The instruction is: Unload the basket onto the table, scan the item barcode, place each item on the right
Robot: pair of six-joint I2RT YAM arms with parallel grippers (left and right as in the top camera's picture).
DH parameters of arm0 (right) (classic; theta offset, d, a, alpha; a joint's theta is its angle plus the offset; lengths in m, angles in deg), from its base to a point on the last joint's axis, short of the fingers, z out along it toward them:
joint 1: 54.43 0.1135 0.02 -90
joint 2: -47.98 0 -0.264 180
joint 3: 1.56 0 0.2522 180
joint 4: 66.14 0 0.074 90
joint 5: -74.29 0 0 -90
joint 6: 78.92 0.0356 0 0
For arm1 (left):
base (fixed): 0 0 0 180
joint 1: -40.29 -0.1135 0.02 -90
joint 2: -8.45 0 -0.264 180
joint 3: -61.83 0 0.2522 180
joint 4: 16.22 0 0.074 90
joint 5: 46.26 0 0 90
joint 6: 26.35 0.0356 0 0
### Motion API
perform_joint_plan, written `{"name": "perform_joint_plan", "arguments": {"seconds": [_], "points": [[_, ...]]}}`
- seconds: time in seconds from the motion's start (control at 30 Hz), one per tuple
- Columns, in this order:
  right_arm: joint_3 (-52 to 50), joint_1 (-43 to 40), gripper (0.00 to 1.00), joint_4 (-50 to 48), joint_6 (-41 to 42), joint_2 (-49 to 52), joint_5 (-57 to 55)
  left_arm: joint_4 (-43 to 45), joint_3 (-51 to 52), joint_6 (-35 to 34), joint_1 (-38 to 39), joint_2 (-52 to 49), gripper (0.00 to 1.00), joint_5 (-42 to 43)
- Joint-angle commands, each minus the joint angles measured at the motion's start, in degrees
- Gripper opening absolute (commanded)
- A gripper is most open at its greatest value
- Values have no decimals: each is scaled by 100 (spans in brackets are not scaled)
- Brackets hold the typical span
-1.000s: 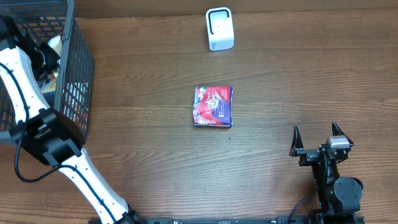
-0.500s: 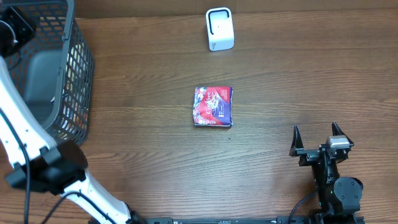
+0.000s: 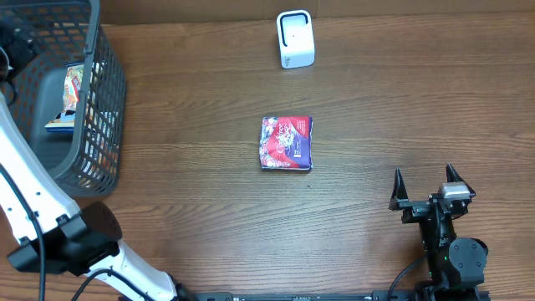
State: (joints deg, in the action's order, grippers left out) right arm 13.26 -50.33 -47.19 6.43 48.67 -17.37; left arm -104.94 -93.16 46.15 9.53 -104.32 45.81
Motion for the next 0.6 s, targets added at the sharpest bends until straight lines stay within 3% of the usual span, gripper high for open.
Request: {"name": "perform_joint_plan", "arguments": {"seconds": [0.0, 0.37, 0.57], "points": [[-59, -26, 100, -39, 15, -52, 24, 208, 409, 9, -13, -339, 99, -542], [-59, -26, 100, -39, 15, -52, 24, 1180, 800, 118, 33, -1591, 100, -531], [-59, -26, 100, -39, 15, -52, 24, 1484, 800, 428, 52, -2253, 100, 197]]}}
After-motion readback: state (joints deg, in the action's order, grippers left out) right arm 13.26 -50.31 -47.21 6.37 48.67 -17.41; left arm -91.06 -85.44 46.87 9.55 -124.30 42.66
